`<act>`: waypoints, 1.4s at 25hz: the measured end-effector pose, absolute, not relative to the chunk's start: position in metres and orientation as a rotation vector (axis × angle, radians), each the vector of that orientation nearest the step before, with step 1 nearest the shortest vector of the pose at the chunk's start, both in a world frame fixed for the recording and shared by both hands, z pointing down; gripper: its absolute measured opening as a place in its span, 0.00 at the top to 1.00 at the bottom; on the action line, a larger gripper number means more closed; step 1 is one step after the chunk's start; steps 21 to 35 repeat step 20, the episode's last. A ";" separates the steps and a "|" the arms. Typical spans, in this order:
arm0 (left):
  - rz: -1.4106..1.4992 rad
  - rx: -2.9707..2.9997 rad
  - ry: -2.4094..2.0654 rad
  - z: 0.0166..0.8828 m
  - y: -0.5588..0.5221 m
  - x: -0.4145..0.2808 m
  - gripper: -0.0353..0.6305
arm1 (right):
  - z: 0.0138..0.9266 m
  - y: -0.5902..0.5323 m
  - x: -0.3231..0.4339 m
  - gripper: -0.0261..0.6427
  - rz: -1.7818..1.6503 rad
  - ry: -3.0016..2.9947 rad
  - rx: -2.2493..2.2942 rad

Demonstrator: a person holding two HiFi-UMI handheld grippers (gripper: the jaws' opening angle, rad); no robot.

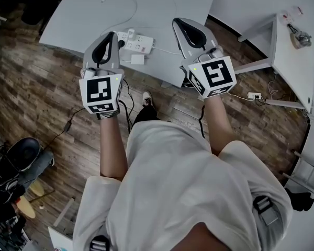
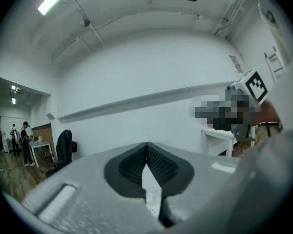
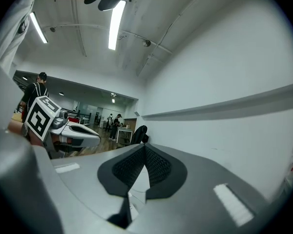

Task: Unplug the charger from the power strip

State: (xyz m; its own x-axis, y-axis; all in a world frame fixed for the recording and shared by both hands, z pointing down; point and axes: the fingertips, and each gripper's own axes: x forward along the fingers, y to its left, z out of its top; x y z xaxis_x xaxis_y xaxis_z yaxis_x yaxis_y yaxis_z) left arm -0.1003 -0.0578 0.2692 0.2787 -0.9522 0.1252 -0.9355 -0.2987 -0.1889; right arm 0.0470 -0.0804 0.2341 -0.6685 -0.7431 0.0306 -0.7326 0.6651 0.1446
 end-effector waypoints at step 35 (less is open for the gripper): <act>-0.291 -2.442 1.812 0.252 -0.052 -0.091 0.94 | 0.216 -0.073 0.052 0.96 -0.198 -2.803 1.260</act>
